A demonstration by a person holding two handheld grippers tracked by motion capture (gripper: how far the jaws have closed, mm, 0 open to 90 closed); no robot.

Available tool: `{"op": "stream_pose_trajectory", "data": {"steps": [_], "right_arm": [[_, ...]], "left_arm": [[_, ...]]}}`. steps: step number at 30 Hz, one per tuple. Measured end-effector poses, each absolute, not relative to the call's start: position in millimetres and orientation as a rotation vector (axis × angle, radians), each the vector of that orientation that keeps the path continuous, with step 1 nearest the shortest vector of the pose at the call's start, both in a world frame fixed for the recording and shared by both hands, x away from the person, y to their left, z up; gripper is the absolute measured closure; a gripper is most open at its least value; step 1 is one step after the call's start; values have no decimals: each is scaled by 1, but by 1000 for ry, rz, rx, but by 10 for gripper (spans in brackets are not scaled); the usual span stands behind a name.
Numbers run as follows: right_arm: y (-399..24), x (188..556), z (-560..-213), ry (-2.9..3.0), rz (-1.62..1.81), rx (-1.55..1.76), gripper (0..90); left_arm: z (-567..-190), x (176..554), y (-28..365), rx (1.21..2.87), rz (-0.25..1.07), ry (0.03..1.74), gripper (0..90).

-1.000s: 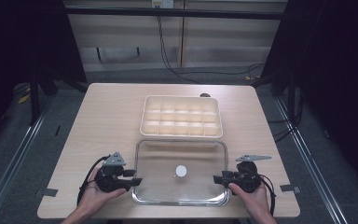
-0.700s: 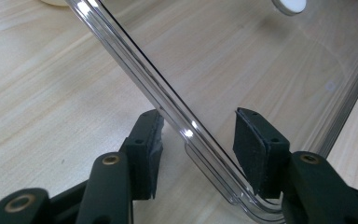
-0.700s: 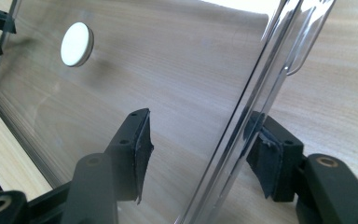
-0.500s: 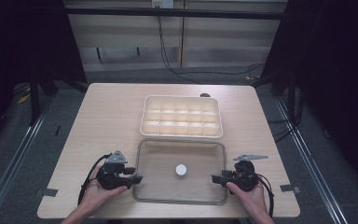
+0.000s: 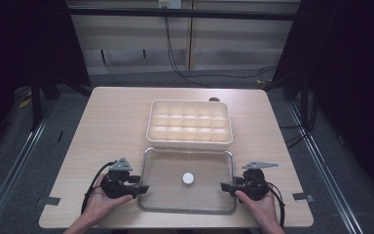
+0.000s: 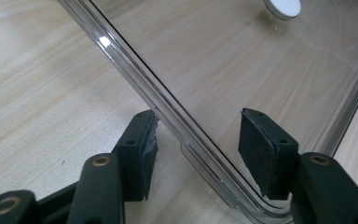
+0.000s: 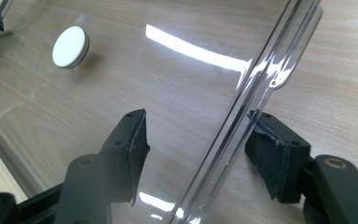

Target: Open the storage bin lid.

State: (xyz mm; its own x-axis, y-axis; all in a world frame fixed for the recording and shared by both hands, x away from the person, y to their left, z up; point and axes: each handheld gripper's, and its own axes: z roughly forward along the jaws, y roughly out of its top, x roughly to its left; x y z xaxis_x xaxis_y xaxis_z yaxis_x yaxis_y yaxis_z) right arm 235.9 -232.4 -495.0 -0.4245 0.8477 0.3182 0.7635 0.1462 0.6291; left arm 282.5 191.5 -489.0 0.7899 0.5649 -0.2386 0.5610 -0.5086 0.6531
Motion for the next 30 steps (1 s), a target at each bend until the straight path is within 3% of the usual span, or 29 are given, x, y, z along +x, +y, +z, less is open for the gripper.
{"op": "stream_pose_trajectory", "data": {"steps": [16,30], "right_arm": [[-248,236,-489,2161,1236,1626,388],[-256,209,-454,2056,1420,1401,271]], "left_arm": [[-487,283,192,2210,58,881,378],[-456,273,209,2079,184,864,334]]}}
